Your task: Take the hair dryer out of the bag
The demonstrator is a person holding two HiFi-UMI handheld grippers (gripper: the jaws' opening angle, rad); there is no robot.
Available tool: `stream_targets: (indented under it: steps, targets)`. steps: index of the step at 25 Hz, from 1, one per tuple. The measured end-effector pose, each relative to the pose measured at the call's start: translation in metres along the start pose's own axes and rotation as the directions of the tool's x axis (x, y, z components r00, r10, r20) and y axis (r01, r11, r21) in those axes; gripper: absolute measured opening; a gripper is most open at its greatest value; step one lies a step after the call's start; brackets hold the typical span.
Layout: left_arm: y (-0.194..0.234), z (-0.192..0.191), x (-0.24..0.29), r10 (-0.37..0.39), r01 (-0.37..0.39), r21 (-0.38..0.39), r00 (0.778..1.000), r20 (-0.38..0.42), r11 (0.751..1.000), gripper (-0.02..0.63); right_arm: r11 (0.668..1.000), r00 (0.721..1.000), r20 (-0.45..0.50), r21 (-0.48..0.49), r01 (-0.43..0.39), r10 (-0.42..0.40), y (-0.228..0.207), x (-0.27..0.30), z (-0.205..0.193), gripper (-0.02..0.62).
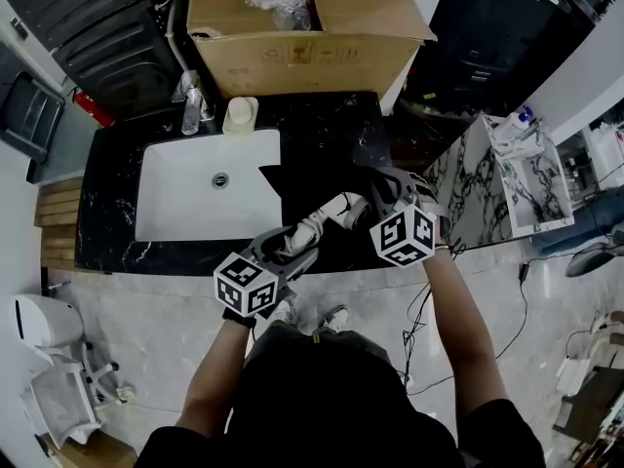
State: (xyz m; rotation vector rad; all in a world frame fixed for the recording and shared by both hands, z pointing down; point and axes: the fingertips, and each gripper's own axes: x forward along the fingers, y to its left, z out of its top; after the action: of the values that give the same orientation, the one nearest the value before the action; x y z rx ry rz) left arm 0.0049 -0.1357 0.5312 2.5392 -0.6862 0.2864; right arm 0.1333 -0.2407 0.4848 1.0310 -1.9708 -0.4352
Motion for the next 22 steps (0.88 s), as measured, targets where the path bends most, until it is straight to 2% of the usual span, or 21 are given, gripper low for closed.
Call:
stream_targets:
  steps: [5, 8, 11, 16, 22]
  targets:
    - [-0.001, 0.001, -0.005, -0.048, 0.048, 0.007, 0.999, -0.007, 0.999, 0.261, 0.999, 0.999, 0.018, 0.025, -0.035, 0.034, 0.01, 0.005, -0.011, 0.031]
    - [-0.004, 0.0, -0.004, -0.09, 0.09, -0.026, 0.996, 0.009, 0.996, 0.259, 0.999, 0.999, -0.003, 0.021, -0.033, 0.033, 0.011, 0.012, -0.019, 0.031]
    - [-0.005, 0.003, 0.0, -0.122, 0.125, -0.061, 0.992, 0.041, 0.99, 0.259, 1.0, 0.999, -0.031, 0.02, -0.007, 0.007, 0.001, 0.019, -0.023, 0.031]
    - [-0.007, 0.012, 0.002, -0.143, 0.146, -0.05, 0.988, 0.056, 0.988, 0.259, 0.999, 0.996, -0.067, 0.013, 0.052, -0.051, -0.024, 0.026, -0.023, 0.031]
    - [-0.004, 0.02, -0.009, -0.155, 0.16, -0.067, 0.984, 0.087, 0.985, 0.261, 0.997, 0.996, -0.056, -0.018, 0.074, -0.075, -0.042, 0.026, -0.012, 0.031]
